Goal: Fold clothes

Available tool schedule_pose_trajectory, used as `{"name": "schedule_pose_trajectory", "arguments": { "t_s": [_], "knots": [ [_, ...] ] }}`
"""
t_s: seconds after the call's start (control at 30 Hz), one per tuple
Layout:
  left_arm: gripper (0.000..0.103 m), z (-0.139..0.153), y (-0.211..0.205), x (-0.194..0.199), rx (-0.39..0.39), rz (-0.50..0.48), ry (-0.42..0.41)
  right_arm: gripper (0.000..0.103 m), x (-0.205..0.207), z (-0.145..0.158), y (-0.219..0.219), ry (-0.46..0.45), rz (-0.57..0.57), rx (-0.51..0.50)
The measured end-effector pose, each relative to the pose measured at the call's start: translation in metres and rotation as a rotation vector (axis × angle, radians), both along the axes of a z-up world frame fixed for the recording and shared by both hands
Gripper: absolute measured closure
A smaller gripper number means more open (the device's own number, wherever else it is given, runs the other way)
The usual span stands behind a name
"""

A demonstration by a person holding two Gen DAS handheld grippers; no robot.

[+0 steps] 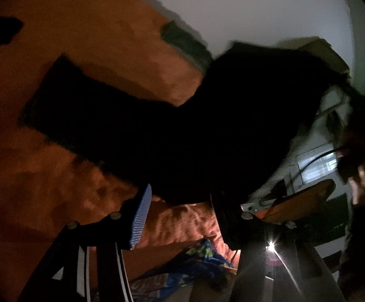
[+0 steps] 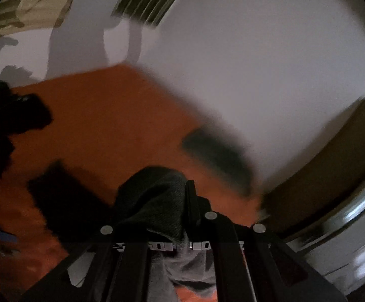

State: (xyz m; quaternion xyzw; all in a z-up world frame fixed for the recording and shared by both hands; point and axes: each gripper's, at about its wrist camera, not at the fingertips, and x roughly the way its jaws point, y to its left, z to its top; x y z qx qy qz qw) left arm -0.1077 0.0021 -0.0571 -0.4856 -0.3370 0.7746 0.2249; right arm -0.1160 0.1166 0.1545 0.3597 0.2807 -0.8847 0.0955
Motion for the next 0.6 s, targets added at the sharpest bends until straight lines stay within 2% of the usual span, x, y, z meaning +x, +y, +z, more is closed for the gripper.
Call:
{"name": "schedule_pose_trajectory", "arguments": {
  "t_s": [0.07,0.1,0.17,0.27,0.37,0.47,0.53,0.6],
  "knots": [
    [0.052,-0.024,-0.011,0.0,0.016,0.033,-0.071,0.074,-0.024,-0.063,-0.009,-0.239,-0.036,-0.032],
    [0.052,-0.037,-0.016,0.0,0.031,0.047,-0.115,0.06,-0.032,-0.099,-0.013,-0.378,-0.076,-0.033],
    [0.052,-0.049,-0.02,-0.001,0.045,0.049,-0.15,0.059,-0.031,-0.139,-0.019,-0.515,-0.107,-0.029],
    [0.052,-0.048,-0.019,0.0,0.042,0.031,-0.138,0.058,-0.009,-0.163,-0.037,-0.542,-0.065,0.045],
    [0.052,-0.047,-0.018,0.003,0.05,0.009,-0.122,0.055,0.004,-0.152,-0.046,-0.506,-0.05,0.157],
    [0.052,-0.049,-0.015,0.01,0.019,-0.002,-0.128,0.043,0.025,-0.139,-0.053,-0.472,-0.055,0.116],
    [0.052,-0.049,-0.008,0.015,-0.042,-0.025,-0.131,0.032,0.039,-0.131,-0.058,-0.449,-0.06,0.078],
    [0.052,-0.047,0.0,0.021,-0.107,-0.056,-0.127,0.026,0.053,-0.125,-0.059,-0.405,-0.055,-0.005]
  ]
}}
